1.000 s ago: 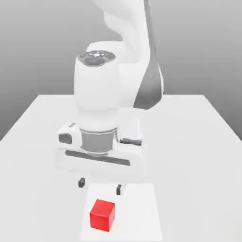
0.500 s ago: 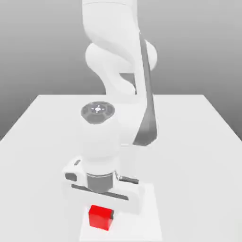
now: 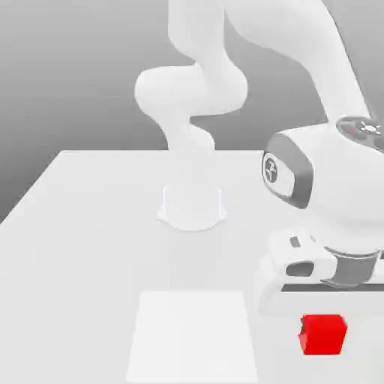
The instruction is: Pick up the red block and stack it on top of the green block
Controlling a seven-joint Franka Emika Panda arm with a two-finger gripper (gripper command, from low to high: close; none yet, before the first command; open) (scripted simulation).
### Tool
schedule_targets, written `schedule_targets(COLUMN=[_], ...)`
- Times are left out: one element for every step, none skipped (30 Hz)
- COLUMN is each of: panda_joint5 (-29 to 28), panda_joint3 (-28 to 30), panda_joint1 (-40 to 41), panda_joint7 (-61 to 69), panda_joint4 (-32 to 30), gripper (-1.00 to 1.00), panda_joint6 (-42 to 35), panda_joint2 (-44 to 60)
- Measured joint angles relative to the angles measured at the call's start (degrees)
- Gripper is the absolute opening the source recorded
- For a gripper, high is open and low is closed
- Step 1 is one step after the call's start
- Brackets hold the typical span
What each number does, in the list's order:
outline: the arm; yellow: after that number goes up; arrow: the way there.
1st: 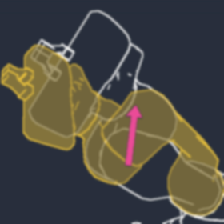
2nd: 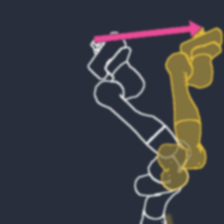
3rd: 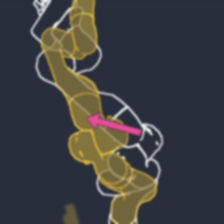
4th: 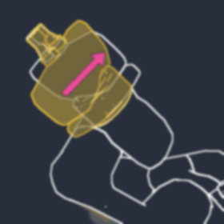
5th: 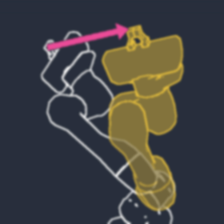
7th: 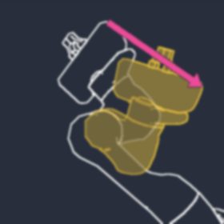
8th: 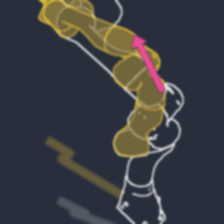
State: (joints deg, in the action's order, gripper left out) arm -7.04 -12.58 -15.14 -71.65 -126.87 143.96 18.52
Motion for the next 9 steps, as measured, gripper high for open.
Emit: schedule_targets(panda_joint5=[-0.3,-1.1,-2.0,-2.9,-3.7,-4.2,-4.2,-4.2,-4.2], panda_joint3=[-0.9,-1.5,-1.5,-1.2,-0.6,-0.3,-0.3,-0.3,-0.3], panda_joint1=[-1.7,-3.6,-5.2,-6.3,-7.1,-7.6,-7.6,-7.6,-7.6], panda_joint7=[-1.1,-2.5,-3.7,-4.6,-5.3,-5.7,-5.7,-5.7,-5.7], panda_joint4=[1.6,3.5,4.9,5.7,6.1,6.3,6.3,6.3,6.3], gripper=[-1.00,-1.00,-1.00,-1.00,-1.00,1.00,1.00,1.00,1.00], panda_joint6=[-0.9,-1.0,-0.2,1.2,2.8,3.7,3.7,3.7,3.7], panda_joint2=[0.6,2.1,4.3,6.4,8.5,9.7,9.7,9.7,9.7])
